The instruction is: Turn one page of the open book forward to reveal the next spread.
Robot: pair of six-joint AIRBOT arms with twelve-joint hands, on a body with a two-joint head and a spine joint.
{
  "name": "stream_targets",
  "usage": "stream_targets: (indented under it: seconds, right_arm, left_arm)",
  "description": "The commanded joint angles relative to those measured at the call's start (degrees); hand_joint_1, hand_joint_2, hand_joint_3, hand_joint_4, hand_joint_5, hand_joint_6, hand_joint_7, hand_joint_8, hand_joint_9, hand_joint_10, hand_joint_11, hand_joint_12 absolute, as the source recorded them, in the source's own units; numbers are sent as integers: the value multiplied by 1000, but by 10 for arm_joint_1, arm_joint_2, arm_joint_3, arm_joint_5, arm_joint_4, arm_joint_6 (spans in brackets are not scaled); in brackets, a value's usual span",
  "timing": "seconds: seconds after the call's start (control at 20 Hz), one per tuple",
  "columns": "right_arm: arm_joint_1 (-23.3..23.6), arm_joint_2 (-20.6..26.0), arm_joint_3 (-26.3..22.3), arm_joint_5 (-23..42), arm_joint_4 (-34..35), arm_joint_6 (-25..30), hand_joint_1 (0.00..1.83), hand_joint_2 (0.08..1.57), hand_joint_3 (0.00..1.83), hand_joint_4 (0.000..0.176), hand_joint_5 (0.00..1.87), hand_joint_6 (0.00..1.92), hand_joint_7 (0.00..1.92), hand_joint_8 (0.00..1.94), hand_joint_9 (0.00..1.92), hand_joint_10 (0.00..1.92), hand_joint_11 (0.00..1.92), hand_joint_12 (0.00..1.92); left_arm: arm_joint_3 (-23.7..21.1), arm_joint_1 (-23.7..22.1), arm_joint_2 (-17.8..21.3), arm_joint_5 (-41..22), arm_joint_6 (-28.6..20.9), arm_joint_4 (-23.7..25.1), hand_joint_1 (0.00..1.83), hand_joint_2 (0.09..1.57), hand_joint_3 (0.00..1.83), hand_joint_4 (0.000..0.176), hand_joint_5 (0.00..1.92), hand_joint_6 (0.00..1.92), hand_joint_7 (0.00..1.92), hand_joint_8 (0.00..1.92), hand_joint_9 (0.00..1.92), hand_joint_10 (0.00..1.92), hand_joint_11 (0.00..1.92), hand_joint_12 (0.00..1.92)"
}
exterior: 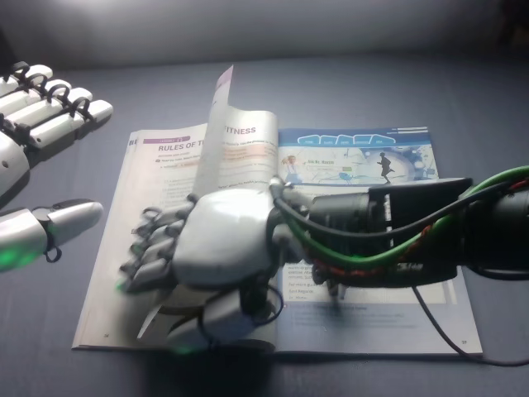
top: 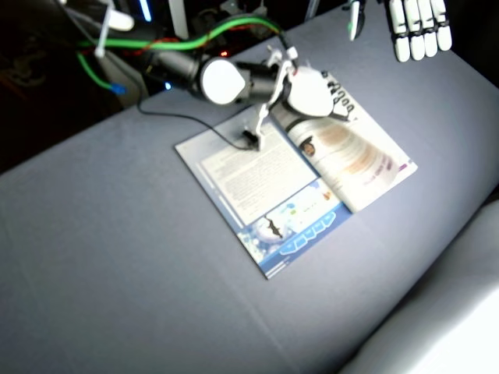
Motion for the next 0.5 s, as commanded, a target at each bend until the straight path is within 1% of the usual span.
stream_targets:
  seconds: [0.0,0.05,0.1,0.15,0.2,0.25,0.3,0.35,0.4,0.45]
  right_arm:
    - [12,-1,-10,63,4,1,0,1284,2,0,389,2,380,6,333,1,127,494]
    - [13,-1,-16,70,1,1,0,1271,0,0,393,1,396,8,341,0,91,512]
    - [15,-1,-21,83,0,1,0,1266,0,0,323,2,335,3,270,1,17,406]
    - [16,-1,-23,92,-1,1,0,1278,3,0,309,2,308,0,254,1,24,392]
    - [17,-1,-25,112,-2,1,0,1306,13,0,238,0,210,0,181,0,7,384]
    - [17,0,-28,126,-3,1,0,1346,19,0,160,2,162,3,136,2,1,287]
    - [18,11,-36,142,-3,1,0,1389,7,0,74,4,79,7,69,9,57,57]
    - [18,11,-36,143,-3,1,0,1389,7,0,74,4,79,7,69,9,57,57]
    - [18,28,-50,154,-3,1,0,1363,0,0,221,15,171,12,112,9,65,57]
    - [18,40,-59,164,-1,1,0,1315,0,0,372,16,369,25,279,24,136,88]
  left_arm:
    - [3,-8,7,-75,1,-3,0,1384,10,0,149,0,170,0,152,0,128,42]
    - [2,-8,8,-76,1,-4,0,1381,8,0,153,2,179,4,166,6,141,48]
    - [2,-8,10,-76,1,-4,0,1359,0,0,146,0,172,1,164,5,158,57]
    - [3,-8,10,-77,1,-4,0,1360,0,0,159,5,193,8,182,11,166,63]
    - [3,-8,11,-79,1,-5,0,1359,0,0,158,4,185,4,176,7,174,68]
    - [2,-8,12,-81,1,-5,0,1346,0,0,144,0,169,0,167,3,172,68]
    - [1,-9,15,-83,1,-7,0,1342,0,0,168,11,182,7,170,4,163,66]
    - [1,-9,15,-83,1,-7,0,1342,0,0,168,11,182,7,170,4,163,66]
    - [0,-9,17,-85,1,-9,0,1331,0,0,177,12,199,12,190,10,148,61]
    - [-2,-9,19,-86,1,-10,0,1319,0,0,173,9,204,12,196,12,143,59]
